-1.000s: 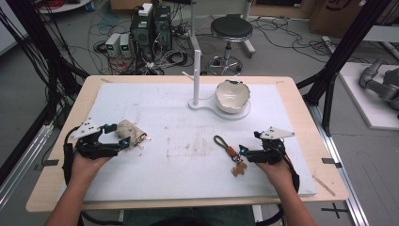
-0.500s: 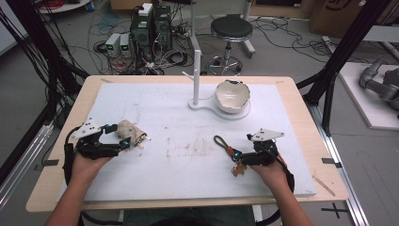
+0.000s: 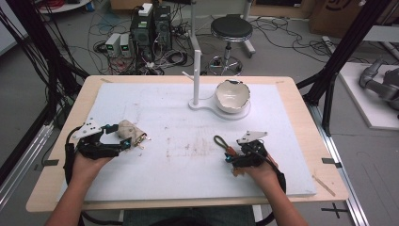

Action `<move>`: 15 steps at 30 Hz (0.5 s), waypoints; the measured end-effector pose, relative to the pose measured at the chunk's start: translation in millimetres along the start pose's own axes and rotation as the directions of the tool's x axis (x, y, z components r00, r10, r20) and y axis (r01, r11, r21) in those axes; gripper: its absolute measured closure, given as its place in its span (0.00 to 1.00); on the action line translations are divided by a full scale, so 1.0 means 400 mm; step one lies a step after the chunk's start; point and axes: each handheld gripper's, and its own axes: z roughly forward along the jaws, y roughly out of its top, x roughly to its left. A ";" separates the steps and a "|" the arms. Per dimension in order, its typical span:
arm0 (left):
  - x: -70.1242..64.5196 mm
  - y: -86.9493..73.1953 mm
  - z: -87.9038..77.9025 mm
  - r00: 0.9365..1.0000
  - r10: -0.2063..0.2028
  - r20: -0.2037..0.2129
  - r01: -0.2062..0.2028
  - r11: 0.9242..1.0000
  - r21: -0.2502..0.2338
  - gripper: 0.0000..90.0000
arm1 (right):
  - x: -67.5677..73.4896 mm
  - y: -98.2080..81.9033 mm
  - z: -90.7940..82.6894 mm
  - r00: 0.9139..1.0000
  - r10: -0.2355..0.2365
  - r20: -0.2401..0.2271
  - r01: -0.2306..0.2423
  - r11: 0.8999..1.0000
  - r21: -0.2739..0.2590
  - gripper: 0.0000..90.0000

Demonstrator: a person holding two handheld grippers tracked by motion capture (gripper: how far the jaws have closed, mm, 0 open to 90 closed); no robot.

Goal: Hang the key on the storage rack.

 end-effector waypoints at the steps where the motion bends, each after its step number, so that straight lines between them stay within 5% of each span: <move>1: 0.001 0.000 -0.001 1.000 0.000 -0.002 0.000 1.000 0.000 0.21 | 0.003 0.000 0.009 1.000 -0.013 -0.007 0.013 0.999 0.029 0.32; 10: 0.002 -0.002 -0.001 1.000 -0.003 -0.005 0.003 1.000 0.003 0.21 | -0.003 -0.003 0.011 0.999 0.013 -0.043 -0.011 0.999 0.042 0.39; 15: 0.000 -0.002 0.002 1.000 -0.002 0.000 0.002 1.000 0.006 0.21 | -0.011 -0.007 0.005 0.998 0.031 -0.046 -0.030 0.999 0.027 0.63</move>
